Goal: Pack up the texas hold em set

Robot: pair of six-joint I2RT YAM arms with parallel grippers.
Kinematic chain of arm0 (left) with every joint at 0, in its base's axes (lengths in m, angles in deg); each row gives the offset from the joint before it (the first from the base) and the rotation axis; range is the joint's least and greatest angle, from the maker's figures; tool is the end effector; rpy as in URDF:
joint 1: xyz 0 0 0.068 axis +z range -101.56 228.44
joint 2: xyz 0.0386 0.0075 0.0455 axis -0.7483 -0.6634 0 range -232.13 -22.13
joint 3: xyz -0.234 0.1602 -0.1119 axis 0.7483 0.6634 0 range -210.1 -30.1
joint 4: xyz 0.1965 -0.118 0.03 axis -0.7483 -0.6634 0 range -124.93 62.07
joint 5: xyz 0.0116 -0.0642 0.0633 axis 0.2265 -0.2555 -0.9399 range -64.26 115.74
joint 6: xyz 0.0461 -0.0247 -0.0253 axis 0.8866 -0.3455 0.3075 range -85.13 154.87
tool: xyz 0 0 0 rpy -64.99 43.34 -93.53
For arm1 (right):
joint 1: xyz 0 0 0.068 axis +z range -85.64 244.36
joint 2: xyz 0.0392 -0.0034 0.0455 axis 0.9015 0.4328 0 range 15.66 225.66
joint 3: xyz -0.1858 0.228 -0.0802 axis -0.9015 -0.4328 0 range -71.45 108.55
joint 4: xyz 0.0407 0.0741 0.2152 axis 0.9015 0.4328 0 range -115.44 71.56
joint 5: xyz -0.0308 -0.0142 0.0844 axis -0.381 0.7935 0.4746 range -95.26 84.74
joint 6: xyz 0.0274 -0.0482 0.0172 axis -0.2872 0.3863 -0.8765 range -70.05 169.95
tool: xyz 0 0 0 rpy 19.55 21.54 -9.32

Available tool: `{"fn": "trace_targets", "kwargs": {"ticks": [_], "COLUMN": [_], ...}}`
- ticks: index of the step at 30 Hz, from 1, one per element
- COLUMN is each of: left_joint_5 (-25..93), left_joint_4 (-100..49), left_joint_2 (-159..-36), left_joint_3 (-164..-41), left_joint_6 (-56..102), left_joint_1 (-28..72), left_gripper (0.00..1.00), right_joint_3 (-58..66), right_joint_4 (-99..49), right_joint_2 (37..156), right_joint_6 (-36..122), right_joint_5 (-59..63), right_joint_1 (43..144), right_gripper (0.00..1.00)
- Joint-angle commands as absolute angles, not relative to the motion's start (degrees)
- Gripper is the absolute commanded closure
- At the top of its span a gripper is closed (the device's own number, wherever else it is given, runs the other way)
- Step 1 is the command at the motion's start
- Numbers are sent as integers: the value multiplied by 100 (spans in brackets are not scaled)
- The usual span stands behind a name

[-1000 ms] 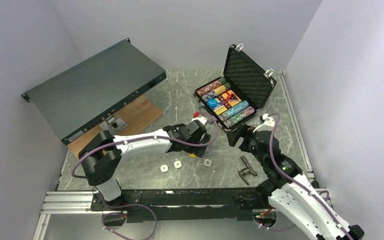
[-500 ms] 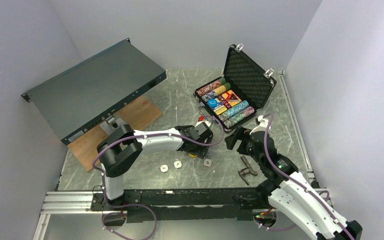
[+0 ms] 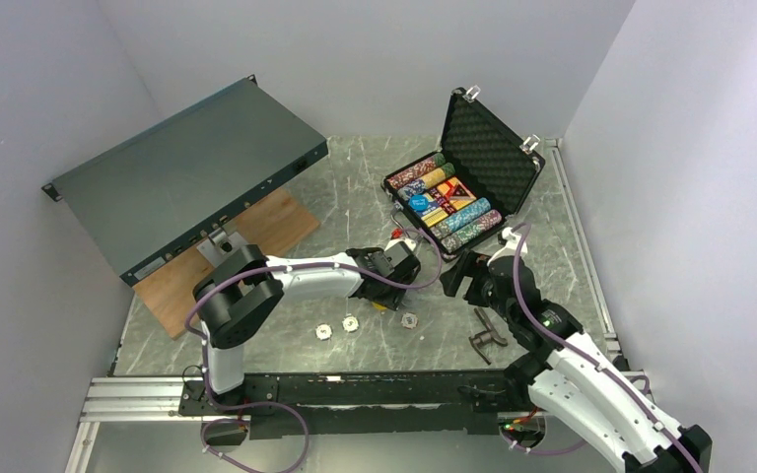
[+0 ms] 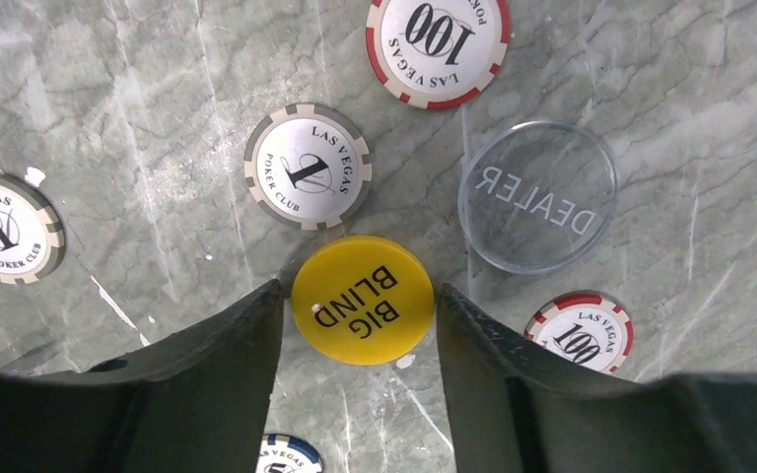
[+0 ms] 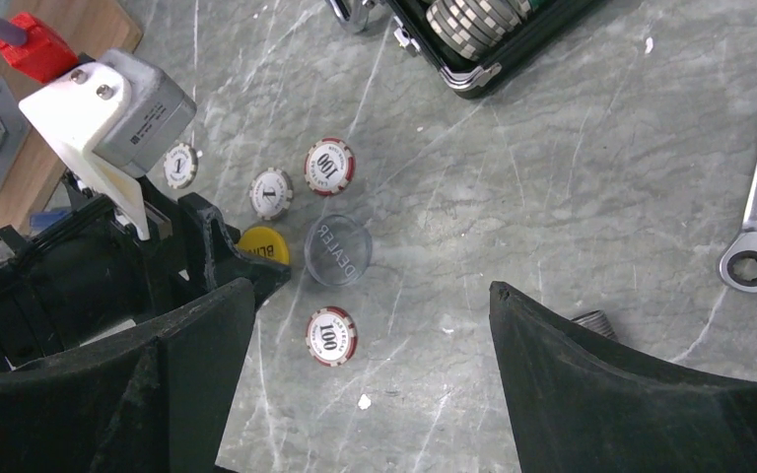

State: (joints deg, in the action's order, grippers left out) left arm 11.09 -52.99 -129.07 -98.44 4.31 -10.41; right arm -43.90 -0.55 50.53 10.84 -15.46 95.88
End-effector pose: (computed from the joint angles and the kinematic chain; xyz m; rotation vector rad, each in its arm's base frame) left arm 0.1955 -0.3032 0.2096 0.5664 2.5718 -0.1928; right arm 0.0823 0.0417 0.2544 0.2499 2.1564 0.5340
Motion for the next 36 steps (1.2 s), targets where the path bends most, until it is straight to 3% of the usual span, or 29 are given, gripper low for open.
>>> {"fn": "trace_targets", "kwargs": {"ticks": [1,15,18,22,29,36], "left_joint_5": [1027,913,955,1167,1772,2339], "left_joint_4": [-5215,-5255,-5237,-5210,-5439,-5395], "left_joint_2": [-12998,-12178,-11723,-11122,-10095,-9603], "left_joint_3": [-9814,-9636,-9521,-9416,-9340,-9160], "left_joint_6": [522,1070,1313,1862,3040,3417], "left_joint_1": [-1059,-1054,-1053,-1058,-1053,-1058], "left_gripper": [42,67,71,72,79,90], "right_joint_3": [-4430,-4336,-4301,-4161,-3314,-3163], "right_joint_4": [-307,-377,-673,-1216,-1808,-3421], "right_joint_2": [5107,5641,5850,6677,8349,8850], "right_joint_6": [992,959,996,1040,1193,177], "right_joint_5": [-1456,-1257,-504,1369,3367,3965], "right_joint_1": [9582,9472,9045,8419,8468,9053], "right_gripper": [10,9,11,14,17,16]}}
